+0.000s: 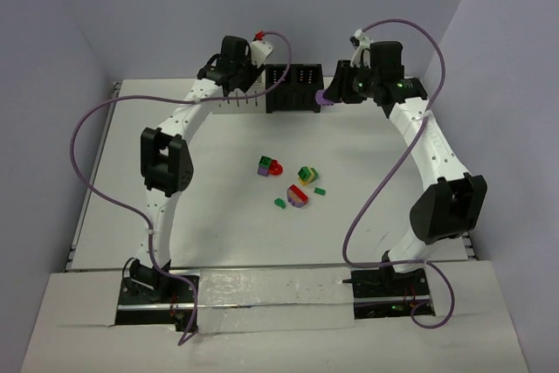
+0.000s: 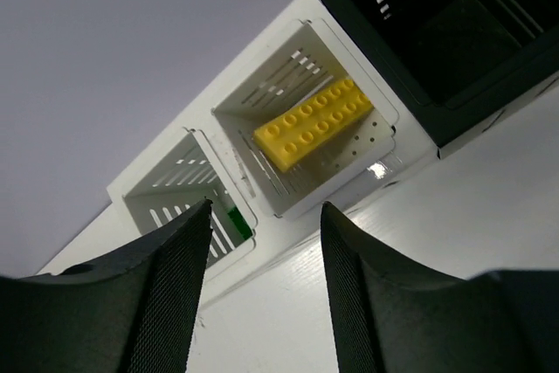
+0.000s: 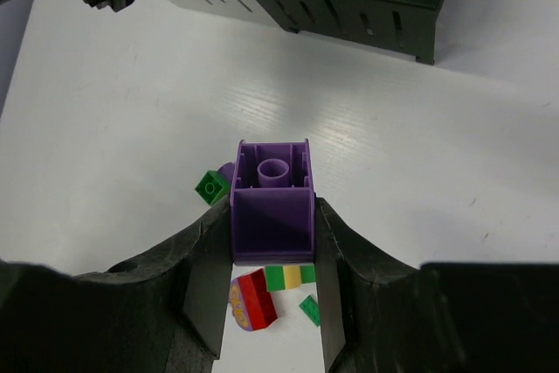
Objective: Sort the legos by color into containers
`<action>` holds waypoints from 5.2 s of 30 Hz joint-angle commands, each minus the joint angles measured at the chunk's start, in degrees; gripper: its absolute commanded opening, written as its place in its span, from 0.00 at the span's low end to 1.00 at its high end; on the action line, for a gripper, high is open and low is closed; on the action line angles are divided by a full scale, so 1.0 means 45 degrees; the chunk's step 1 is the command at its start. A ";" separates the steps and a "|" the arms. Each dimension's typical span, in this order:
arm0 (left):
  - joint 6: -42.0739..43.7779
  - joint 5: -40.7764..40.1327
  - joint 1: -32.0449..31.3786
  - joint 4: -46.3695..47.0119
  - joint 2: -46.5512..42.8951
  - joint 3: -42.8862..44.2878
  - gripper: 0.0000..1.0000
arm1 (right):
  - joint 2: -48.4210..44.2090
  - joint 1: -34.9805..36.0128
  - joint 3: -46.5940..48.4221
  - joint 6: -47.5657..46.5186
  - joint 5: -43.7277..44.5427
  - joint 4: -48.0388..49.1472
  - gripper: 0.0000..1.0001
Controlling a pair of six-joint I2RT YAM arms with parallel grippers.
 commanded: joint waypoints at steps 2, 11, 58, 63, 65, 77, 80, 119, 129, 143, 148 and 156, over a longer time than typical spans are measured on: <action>-0.1410 -0.0228 0.0183 0.1171 -0.1308 0.0569 0.63 | 0.0422 0.0962 0.1332 -0.0694 0.1645 0.0917 0.00; -0.6554 0.2366 0.2178 0.3207 -0.6914 -0.4406 0.99 | 0.3538 0.2669 0.4941 -0.1170 0.3723 0.1232 0.00; -0.9031 0.3646 0.4022 0.3735 -1.3567 -1.2554 0.99 | 0.9719 0.3713 0.8705 -0.1559 0.7389 0.5001 0.25; -0.9051 0.3740 0.4022 0.3645 -1.3519 -1.2452 0.99 | 0.9744 0.3603 0.8736 -0.1538 0.7359 0.5118 0.31; -0.9051 0.3728 0.4022 0.3572 -1.3472 -1.2398 0.99 | 0.9759 0.3532 0.8739 -0.1467 0.7136 0.5133 0.45; -0.8934 0.3596 0.4022 0.4084 -1.3605 -1.2991 0.99 | 0.8976 0.3529 0.8706 -0.1235 0.6776 0.4812 0.89; -0.9093 0.3510 0.4022 0.4080 -1.3600 -1.3112 0.99 | 0.8449 0.3547 0.8573 -0.1214 0.6647 0.4632 0.91; -0.9322 -0.1199 -0.4070 0.1405 -0.6328 -1.1725 0.89 | -0.3235 -0.0065 -0.4603 -0.0271 0.4740 0.2574 1.00; -0.9305 -0.0549 -0.3592 0.1251 -0.5404 -1.0907 0.72 | -0.3113 -0.0065 -0.4525 -0.0180 0.4561 0.2594 1.00; -0.9363 0.0415 -0.3146 0.1310 -0.4672 -1.0663 0.59 | -0.2921 -0.0065 -0.4373 -0.0125 0.4431 0.2496 1.00; -0.9300 0.0293 -0.3146 0.1250 -0.4570 -1.0681 0.50 | -0.2817 -0.0065 -0.4327 -0.0143 0.4386 0.2474 1.00; -0.8562 0.0640 -0.2844 0.0798 -0.5580 -1.0386 0.00 | -0.2653 -0.0055 -0.4486 -0.0562 0.2843 0.2652 1.00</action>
